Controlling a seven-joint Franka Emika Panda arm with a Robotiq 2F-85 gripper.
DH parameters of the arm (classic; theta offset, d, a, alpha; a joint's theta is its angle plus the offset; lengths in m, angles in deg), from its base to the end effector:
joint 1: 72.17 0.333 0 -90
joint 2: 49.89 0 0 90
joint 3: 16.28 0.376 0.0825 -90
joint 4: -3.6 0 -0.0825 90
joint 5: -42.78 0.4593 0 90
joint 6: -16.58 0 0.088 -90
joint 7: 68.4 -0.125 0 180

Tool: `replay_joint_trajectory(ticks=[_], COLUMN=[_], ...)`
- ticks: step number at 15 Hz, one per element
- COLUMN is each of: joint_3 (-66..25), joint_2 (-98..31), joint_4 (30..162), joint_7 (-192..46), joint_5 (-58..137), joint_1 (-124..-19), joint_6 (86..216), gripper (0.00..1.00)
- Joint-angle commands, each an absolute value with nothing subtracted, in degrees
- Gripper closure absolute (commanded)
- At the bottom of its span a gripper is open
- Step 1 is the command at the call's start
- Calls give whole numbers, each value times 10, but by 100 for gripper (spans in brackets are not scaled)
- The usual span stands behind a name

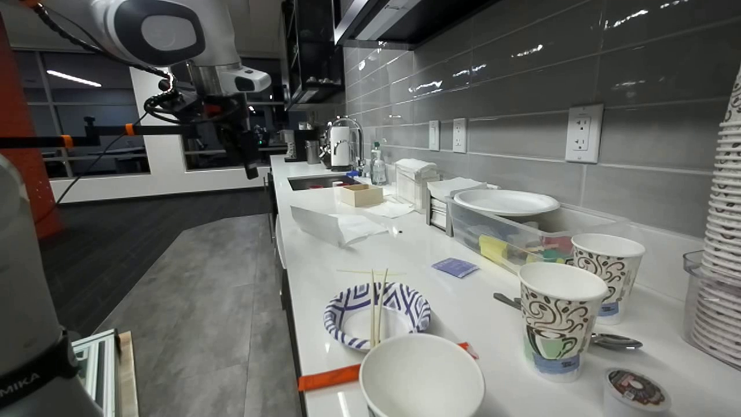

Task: Use one paper towel to wipe the surface

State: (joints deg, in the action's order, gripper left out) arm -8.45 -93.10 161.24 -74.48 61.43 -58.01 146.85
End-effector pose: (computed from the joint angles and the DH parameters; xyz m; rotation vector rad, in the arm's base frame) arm 0.3448 0.1496 0.4509 -2.8808 -0.1111 -0.3323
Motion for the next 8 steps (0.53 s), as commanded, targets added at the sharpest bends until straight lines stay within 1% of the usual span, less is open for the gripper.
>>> replay_joint_trajectory(ticks=[1, 2, 4, 8], joint_3=[-73, -81, -64, -59], joint_2=[-910, -898, -860, -752], joint_4=[1611, 1608, 1599, 1565], joint_7=[-735, -712, -706, -655], joint_5=[613, 627, 619, 579], joint_1=[-576, -558, -550, -536], joint_6=[1515, 1534, 1593, 1688], gripper=[0, 0, 0, 0])
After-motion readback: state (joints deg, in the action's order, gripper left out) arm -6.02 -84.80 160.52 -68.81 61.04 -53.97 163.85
